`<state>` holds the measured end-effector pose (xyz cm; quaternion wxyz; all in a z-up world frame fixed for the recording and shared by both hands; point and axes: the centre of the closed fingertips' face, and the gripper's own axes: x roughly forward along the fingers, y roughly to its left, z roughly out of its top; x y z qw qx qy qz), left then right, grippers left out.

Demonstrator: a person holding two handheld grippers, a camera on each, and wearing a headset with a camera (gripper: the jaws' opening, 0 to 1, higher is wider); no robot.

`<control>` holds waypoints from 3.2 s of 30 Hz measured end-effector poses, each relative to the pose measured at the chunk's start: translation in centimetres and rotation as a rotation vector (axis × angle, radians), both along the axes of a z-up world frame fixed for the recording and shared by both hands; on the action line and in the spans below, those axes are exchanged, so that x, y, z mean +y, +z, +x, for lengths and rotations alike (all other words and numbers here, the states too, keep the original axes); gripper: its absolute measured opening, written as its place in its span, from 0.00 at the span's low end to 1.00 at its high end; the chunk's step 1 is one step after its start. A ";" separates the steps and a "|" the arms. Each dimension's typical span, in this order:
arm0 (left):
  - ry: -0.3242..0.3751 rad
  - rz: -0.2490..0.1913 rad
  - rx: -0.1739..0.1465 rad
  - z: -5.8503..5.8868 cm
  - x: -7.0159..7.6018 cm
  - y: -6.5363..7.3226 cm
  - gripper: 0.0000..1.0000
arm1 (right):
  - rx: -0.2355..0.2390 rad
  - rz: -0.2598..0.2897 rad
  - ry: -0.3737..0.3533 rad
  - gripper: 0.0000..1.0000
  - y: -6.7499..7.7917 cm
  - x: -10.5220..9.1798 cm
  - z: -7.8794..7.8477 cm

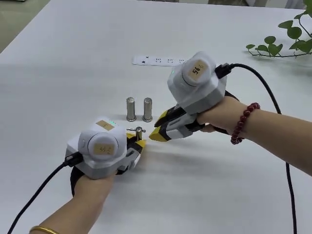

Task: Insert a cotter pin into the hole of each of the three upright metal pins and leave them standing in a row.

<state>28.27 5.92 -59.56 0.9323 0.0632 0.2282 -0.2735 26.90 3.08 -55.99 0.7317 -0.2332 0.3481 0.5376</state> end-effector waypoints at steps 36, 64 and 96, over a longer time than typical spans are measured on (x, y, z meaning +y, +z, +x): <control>0.013 0.010 0.008 0.8 1.8 -0.2 0.06 | 0.049 0.092 -0.177 0.16 -0.9 -1.0 0.8; 0.028 -0.044 -0.009 -0.5 3.2 2.5 0.51 | -0.039 0.267 -0.307 0.26 1.6 0.3 4.9; -0.026 -0.099 -0.028 -3.6 3.2 5.1 0.83 | -0.051 0.313 -0.354 0.13 -0.2 2.9 8.8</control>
